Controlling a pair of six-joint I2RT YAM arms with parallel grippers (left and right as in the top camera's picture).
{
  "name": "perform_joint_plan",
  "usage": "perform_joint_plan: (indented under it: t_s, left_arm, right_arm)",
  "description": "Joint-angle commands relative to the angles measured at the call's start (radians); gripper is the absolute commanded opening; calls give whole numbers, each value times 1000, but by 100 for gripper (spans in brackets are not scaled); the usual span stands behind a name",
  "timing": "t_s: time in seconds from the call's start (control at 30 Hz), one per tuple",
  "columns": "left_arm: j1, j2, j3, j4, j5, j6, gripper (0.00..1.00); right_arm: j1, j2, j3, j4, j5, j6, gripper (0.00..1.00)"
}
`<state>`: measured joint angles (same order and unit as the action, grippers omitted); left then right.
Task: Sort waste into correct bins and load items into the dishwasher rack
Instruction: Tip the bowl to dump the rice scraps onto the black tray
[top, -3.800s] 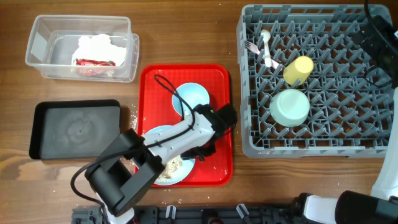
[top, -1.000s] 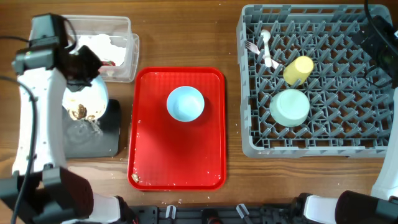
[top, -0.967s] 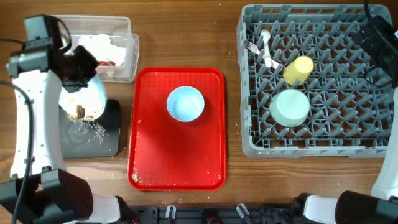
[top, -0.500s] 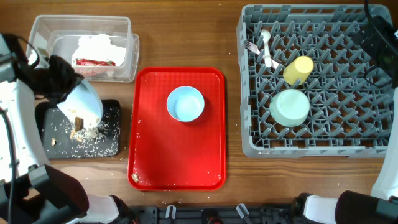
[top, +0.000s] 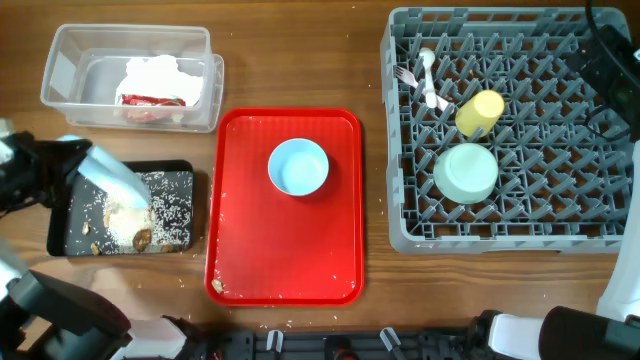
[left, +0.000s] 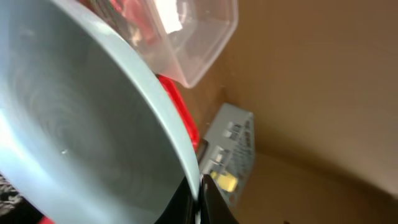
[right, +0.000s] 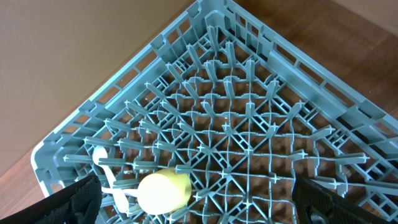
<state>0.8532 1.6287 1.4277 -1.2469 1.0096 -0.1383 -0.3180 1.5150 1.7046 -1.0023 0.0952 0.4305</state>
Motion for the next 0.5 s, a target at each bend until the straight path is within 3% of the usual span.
perform_joint_plan:
  t_s: [0.0,0.13,0.2,0.27,0.33,0.4,0.47]
  left_arm:
    - [71,-4,-4,-52,140,107,4]
    - [108,-3,-4,-131,148,185,4]
    - [112,-3,-4,-86,155,234,4]
    - [112,0,-4,-107,140,185,4]
    - [111,0,-4,-110,149,219,4]
    - [111,-4,-4,-241,157,223,4]
    - [106,-16,-4,-274,188,353,4]
  right_arm:
    - [0,7,0,3,18,15,100]
    - [0,7,0,3,18,14,100]
    - [0,7,0,3,18,14,100]
    - [0,7,0,3,18,14,99]
    - [0,7,0,3,18,15,100]
    - [0,7,0,3,18,15,100]
    - [0,7,0,3,18,14,100]
